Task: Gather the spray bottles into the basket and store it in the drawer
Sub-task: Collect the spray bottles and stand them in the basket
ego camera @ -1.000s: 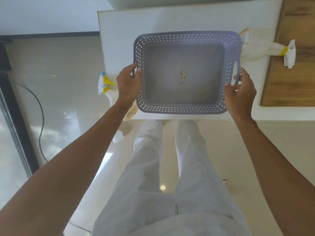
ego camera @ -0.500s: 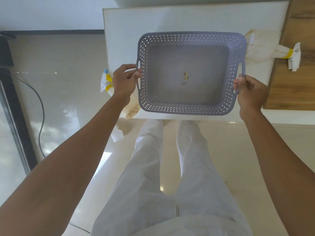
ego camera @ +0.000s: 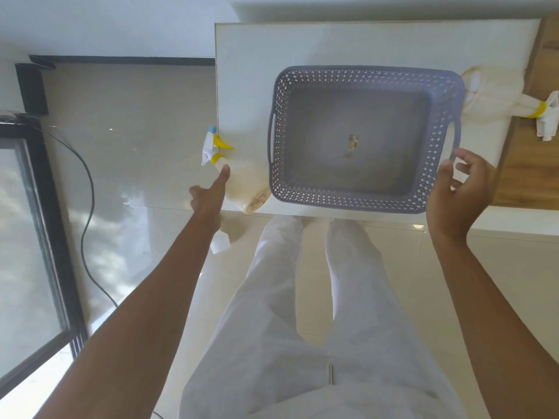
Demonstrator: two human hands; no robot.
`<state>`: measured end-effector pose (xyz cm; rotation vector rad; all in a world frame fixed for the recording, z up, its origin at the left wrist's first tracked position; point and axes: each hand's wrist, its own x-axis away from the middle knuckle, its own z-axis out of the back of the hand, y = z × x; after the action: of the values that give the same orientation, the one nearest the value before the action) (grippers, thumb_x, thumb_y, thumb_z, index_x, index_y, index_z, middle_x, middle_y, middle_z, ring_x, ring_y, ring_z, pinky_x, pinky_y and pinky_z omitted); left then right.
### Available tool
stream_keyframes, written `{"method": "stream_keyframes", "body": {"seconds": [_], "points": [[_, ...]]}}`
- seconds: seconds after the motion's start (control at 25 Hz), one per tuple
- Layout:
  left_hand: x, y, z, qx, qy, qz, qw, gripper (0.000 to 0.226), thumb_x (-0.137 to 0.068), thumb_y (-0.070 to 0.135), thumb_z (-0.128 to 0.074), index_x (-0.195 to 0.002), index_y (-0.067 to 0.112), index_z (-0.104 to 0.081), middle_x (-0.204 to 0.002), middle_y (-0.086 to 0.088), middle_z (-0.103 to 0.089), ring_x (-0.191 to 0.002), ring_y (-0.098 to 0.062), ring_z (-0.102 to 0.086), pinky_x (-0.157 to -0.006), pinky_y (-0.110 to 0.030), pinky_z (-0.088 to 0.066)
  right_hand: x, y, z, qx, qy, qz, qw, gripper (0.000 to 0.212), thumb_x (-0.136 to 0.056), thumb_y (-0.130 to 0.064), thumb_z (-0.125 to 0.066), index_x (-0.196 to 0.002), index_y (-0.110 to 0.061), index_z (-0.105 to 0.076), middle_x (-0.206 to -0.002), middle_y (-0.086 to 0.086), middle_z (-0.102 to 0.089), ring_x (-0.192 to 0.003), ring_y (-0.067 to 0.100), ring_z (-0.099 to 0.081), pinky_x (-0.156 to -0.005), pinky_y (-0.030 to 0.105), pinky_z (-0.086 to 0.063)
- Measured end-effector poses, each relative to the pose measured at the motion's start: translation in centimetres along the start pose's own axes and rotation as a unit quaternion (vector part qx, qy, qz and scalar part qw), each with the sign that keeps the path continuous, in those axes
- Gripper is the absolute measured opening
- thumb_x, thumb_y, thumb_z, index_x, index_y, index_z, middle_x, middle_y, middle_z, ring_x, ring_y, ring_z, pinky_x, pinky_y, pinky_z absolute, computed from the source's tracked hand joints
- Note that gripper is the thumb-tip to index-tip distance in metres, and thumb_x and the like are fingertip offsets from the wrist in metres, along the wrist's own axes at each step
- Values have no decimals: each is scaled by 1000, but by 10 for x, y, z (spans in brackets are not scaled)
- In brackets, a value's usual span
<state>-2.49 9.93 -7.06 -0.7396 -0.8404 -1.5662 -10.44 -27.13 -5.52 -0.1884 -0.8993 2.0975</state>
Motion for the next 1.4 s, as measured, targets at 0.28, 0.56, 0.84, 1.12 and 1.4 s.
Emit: {"method": "stream_keyframes", "body": {"seconds": [0.28,0.56,0.84,1.12,1.4], "points": [[-18,15,-9,57,-147,54,986,69,-85,58,-67,-139,20,-46,-133,-7,-60,-113,-27,-65,-84,-40,-57,24,-26,-24,-16,-68,69,995,24,-97,-13,-57,-117,-9,-69,-122,9,-63,-106,24,-65,-77,16,-52],[-29,37,9,180,-179,43,966,28,-90,34,-70,-109,16,-60,-101,-2,-64,-89,-19,-64,-94,-39,-53,52,-84,-52,-60,-146,93,983,21,-98,-5,-59,-115,-6,-71,-121,14,-63,-103,19,-63,-81,20,-56],[64,67,35,129,40,-355,925,34,-73,44,-79,-84,27,-52,-72,14,-51,-65,-2,-54,-68,-21,-48,86,-202,-70,-197,-234,134,943,19,-98,-15,-65,-115,-8,-71,-111,1,-70,-99,12,-68,-86,25,-57],[153,59,-53,12,134,-591,795,56,-85,45,-49,-99,-6,-65,-88,-16,-65,-78,-27,-59,-62,-23,-37,68,-220,-59,-134,-200,177,954,28,-87,-27,-80,-108,-9,-73,-97,-1,-76,-89,14,-69,-81,31,-56],[109,55,-100,-13,15,-491,871,60,-77,31,-82,-128,9,-57,-126,-3,-64,-120,-14,-55,-94,-6,-39,18,-174,-81,-141,-216,147,955,26,-92,-24,-75,-106,-3,-73,-97,11,-77,-94,25,-74,-90,42,-61]]}}
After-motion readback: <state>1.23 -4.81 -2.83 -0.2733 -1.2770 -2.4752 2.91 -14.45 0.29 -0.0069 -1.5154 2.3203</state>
